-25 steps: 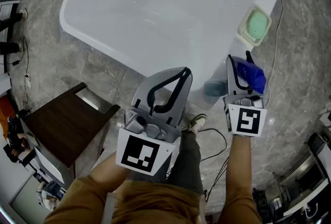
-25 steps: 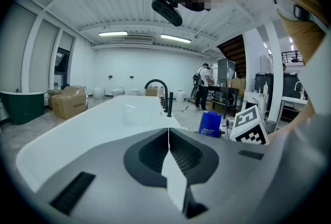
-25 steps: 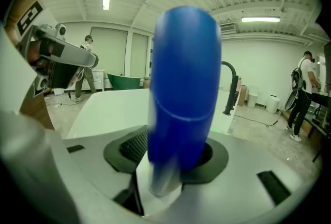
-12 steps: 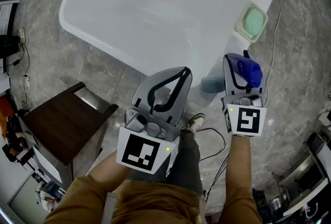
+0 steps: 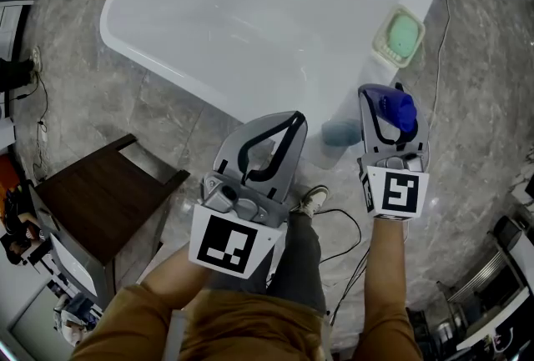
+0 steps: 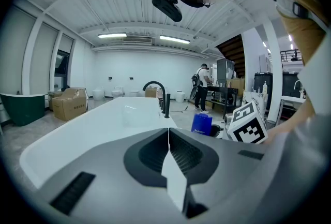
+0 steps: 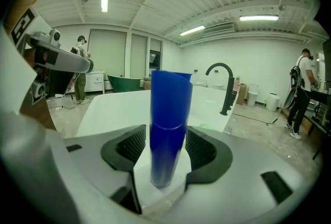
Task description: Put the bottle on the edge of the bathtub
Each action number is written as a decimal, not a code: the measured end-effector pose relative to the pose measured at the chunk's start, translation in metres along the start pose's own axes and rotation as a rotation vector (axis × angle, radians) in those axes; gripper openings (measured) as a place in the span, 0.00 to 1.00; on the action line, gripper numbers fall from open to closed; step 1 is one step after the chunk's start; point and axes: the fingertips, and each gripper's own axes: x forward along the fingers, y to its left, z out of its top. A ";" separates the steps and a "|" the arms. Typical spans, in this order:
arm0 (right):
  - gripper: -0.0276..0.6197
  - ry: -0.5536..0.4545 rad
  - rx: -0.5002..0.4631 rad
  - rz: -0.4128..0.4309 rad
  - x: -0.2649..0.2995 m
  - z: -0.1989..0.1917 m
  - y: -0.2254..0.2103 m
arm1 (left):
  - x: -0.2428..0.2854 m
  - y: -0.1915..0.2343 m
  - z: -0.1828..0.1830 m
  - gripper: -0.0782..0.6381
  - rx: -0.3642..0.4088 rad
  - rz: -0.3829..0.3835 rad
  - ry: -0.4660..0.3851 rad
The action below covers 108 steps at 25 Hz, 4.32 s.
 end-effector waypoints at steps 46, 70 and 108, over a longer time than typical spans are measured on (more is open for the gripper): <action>0.05 -0.042 -0.069 -0.208 -0.185 0.129 -0.050 | -0.092 -0.069 0.128 0.12 0.013 -0.001 -0.134; 0.05 -0.266 -0.073 -0.275 -0.321 0.296 -0.045 | -0.152 -0.083 0.228 0.12 0.026 -0.019 -0.275; 0.05 -0.469 -0.079 -0.267 -0.451 0.359 -0.026 | -0.228 -0.088 0.304 0.12 0.083 0.067 -0.387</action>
